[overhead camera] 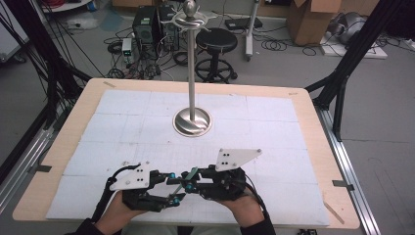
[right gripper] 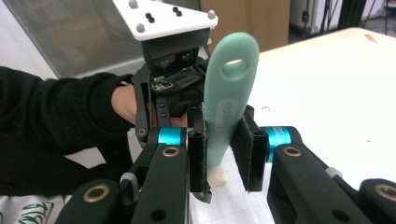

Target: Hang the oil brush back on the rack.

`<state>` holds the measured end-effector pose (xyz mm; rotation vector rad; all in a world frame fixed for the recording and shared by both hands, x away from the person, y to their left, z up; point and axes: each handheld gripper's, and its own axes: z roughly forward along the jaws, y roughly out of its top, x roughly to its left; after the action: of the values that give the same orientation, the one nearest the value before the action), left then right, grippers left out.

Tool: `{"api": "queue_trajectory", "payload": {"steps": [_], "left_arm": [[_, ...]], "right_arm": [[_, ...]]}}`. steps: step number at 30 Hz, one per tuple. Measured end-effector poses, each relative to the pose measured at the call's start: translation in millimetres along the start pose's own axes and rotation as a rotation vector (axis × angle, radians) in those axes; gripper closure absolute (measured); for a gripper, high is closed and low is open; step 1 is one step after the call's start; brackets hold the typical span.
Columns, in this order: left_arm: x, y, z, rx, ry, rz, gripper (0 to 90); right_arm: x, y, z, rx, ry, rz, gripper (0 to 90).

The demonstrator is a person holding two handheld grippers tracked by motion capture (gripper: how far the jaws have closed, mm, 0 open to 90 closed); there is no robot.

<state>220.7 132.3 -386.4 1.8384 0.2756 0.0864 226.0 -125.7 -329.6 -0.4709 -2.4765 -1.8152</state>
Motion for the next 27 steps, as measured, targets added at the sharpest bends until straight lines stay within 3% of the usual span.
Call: {"api": "queue_trajectory", "payload": {"steps": [5,10,14,17,19,20,21,22,24,25,26,27], "left_arm": [[-0.3,-1.1,1.6,0.034,-0.004,0.018,69.0],[-0.8,-1.5,1.3,0.042,-0.007,0.026,80.4],[-1.8,-1.7,2.1,0.05,-0.019,0.021,81.2],[-0.6,-1.0,0.7,0.028,-0.058,0.01,81.5],[-0.6,-0.5,-0.2,0.002,-0.086,0.0,81.7],[-0.1,0.0,-0.9,-0.01,-0.103,-0.009,81.7],[0.7,0.5,-2.4,-0.043,-0.143,-0.019,81.7],[0.7,0.5,-2.4,-0.043,-0.143,-0.019,81.7],[0.9,1.1,-3.6,-0.09,-0.204,-0.029,81.7],[0.9,1.3,-3.9,-0.124,-0.247,-0.04,81.7],[0.9,1.3,-3.9,-0.124,-0.247,-0.04,81.7],[1.3,1.6,-4.0,-0.151,-0.282,-0.052,81.7]], "right_arm": [[-0.5,2.5,6.9,0.046,-0.006,0.006,76.5],[-0.4,3.0,9.2,0.049,-0.008,0.015,76.4],[-1.4,2.7,10.5,0.054,-0.002,0.032,76.4],[-0.5,3.2,10.5,0.041,0.008,0.028,76.3],[0.3,3.6,9.1,0.016,0.035,0.007,74.2],[0.1,3.1,8.4,0.001,0.052,-0.004,66.0],[-2.8,-0.7,6.3,-0.059,0.115,-0.019,46.0],[-2.8,-0.7,6.3,-0.059,0.115,-0.019,46.0],[-5.7,-4.9,3.9,-0.114,0.153,-0.035,35.7],[-9.3,-9.6,0.1,-0.184,0.194,-0.019,30.2],[-9.3,-9.6,0.1,-0.184,0.194,-0.019,30.2],[-11.7,-11.5,-4.0,-0.248,0.224,-0.03,30.3]]}}
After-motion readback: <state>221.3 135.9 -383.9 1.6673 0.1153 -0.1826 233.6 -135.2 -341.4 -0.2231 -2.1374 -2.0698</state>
